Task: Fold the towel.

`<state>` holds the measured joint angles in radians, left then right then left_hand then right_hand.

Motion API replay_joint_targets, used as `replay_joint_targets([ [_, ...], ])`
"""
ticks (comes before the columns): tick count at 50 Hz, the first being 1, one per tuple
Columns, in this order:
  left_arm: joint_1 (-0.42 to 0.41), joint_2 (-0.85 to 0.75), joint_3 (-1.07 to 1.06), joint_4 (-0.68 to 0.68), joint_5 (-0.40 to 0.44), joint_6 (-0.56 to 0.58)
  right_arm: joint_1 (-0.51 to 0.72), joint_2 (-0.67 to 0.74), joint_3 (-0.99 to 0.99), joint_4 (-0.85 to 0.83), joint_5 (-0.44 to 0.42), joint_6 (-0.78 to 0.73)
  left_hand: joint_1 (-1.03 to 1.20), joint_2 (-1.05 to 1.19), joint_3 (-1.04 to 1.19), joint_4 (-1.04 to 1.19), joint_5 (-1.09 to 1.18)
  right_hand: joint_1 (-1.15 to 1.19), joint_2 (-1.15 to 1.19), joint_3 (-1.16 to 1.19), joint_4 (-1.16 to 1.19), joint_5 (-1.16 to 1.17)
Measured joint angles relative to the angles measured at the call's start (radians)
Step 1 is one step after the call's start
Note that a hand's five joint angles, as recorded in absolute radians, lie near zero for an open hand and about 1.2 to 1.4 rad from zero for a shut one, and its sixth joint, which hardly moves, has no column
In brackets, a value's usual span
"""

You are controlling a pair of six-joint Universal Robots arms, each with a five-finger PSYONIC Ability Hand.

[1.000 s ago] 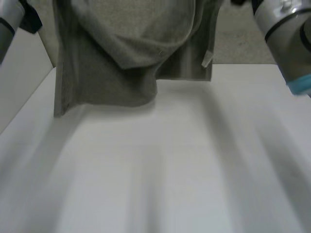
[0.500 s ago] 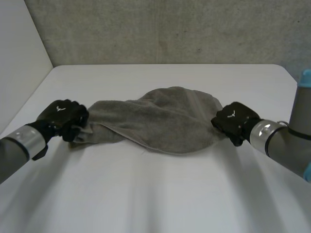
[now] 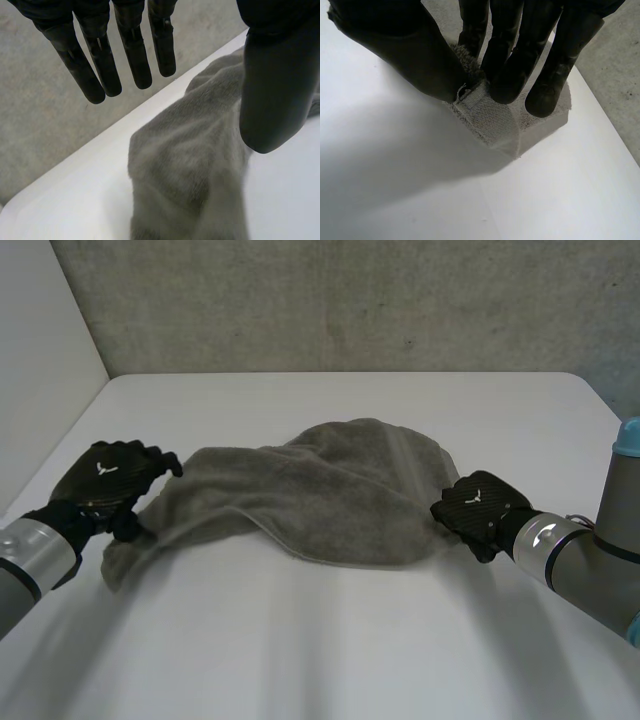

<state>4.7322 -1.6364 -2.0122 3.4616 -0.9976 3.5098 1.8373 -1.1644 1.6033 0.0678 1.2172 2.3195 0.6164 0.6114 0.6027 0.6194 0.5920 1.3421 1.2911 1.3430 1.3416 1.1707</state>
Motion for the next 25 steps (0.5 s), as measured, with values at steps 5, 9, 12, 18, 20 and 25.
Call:
replay_joint_targets([
  [5,-0.060,0.000,0.009,0.015,-0.051,-0.003,0.001,0.001,0.005,0.000,-0.001,0.000,0.000,0.000,0.000,0.000,0.001,0.000,0.000,0.000,0.000,0.000],
  [9,-0.102,-0.028,0.036,0.030,-0.128,0.001,0.002,0.001,0.009,0.000,-0.001,-0.001,0.000,0.000,0.000,0.000,0.002,0.000,0.000,0.000,0.000,0.000],
  [12,-0.133,-0.071,0.069,0.038,-0.197,0.006,0.002,0.002,0.014,0.000,-0.001,-0.002,0.000,0.000,0.000,0.000,0.005,0.000,0.000,0.000,0.000,0.000],
  [18,-0.173,-0.128,0.104,0.012,-0.266,0.011,-0.001,0.004,0.019,0.000,-0.003,-0.004,0.000,0.001,0.002,0.000,0.006,0.000,0.000,0.000,0.000,0.000],
  [20,-0.180,-0.136,0.104,-0.006,-0.273,0.010,-0.002,0.004,0.020,0.000,-0.003,-0.004,0.000,0.001,0.002,0.000,0.006,0.000,0.000,0.000,0.000,0.000],
  [25,-0.197,-0.141,0.076,-0.067,-0.274,0.011,-0.005,0.006,0.020,0.000,-0.004,-0.005,0.000,0.003,0.003,0.000,0.016,0.000,0.000,0.000,0.000,0.000],
])
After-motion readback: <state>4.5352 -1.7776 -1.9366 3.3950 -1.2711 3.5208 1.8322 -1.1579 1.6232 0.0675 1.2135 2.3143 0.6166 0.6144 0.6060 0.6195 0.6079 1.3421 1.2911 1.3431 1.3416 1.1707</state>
